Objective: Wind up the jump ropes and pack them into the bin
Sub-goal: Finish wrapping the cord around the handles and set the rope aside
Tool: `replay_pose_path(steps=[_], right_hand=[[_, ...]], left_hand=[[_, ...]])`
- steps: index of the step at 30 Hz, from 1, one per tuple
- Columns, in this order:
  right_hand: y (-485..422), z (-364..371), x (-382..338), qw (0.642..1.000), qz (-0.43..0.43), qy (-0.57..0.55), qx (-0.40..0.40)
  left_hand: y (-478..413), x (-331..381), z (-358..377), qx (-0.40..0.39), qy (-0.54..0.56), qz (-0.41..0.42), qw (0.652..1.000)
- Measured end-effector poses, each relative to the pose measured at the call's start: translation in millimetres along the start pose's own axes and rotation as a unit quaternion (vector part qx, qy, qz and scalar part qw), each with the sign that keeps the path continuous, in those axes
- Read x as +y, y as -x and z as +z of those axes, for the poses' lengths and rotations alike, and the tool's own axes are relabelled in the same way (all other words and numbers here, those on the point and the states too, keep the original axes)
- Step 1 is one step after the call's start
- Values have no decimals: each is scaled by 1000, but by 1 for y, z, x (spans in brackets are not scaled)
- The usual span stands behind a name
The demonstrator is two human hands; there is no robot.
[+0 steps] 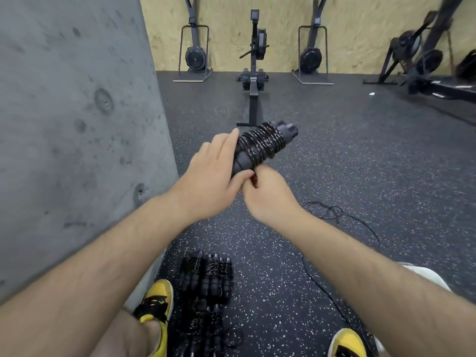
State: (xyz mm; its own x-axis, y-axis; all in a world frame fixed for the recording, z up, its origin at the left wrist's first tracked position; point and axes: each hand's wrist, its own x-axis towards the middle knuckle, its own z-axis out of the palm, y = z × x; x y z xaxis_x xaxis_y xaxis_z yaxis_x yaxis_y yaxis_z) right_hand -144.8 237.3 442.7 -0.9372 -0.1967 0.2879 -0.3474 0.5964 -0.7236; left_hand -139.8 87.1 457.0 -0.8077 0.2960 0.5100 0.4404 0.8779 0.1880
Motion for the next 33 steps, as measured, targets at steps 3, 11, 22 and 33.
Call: replay_pose_path(steps=[3,11,22,33], right_hand=[[9,-4,-11,999,-45,-14,23],[26,-10,-23,986,-153,48,45],[17,-36,-17,941,-276,-27,192],[14,-61,-13,923,-317,-25,215]], left_hand=[[-1,-5,-2,-9,53,-10,999],[-3,7,-15,-8,396,-72,915],[1,26,-28,13,527,-82,846],[-6,25,-30,48,649,-108,752]])
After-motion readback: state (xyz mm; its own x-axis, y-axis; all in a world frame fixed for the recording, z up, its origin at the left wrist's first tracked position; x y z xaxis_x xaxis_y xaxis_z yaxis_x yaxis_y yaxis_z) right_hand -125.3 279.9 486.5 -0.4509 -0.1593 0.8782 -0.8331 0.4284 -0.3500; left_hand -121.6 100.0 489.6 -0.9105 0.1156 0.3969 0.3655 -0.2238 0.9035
